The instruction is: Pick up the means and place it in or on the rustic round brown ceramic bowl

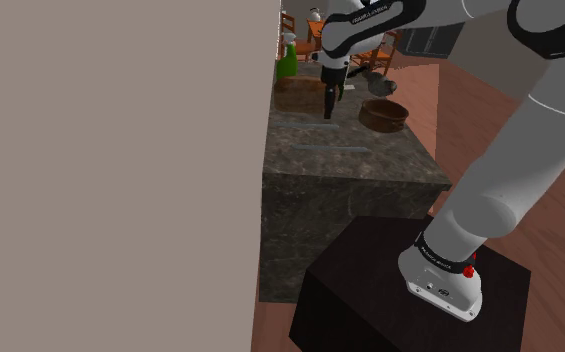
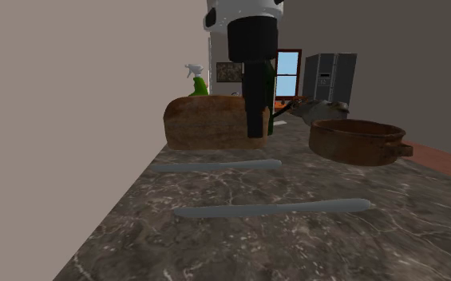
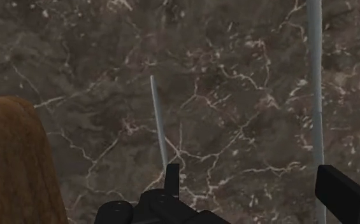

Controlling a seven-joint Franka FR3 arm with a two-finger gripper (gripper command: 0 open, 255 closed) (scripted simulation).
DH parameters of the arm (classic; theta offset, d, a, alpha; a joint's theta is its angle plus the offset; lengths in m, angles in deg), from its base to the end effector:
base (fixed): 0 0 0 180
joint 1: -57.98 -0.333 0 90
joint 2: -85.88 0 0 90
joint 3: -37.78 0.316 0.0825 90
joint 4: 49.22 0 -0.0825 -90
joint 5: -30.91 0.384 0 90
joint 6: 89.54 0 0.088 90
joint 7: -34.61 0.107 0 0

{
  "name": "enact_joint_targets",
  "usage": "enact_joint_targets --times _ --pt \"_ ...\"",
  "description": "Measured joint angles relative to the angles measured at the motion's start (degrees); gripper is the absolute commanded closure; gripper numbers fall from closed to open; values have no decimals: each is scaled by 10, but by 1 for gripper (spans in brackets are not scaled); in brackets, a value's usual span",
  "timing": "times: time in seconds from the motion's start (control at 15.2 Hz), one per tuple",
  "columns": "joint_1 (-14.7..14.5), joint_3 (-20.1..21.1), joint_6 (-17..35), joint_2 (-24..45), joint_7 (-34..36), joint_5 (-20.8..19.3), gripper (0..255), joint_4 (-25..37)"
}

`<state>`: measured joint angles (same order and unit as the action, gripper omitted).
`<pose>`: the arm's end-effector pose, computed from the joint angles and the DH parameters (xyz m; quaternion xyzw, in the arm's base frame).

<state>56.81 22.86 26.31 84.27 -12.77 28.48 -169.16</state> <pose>0.5181 -0.1300 0.4304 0.9540 0.2985 -0.0268 0.0019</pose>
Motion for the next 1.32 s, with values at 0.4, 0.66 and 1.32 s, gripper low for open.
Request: enact_joint_targets --times 0.4,0.66,1.32 --pt "9 0 20 123 -93 29 0 106" --pt "10 2 46 144 -101 34 0 100" --pt "12 2 71 155 -104 37 255 86"
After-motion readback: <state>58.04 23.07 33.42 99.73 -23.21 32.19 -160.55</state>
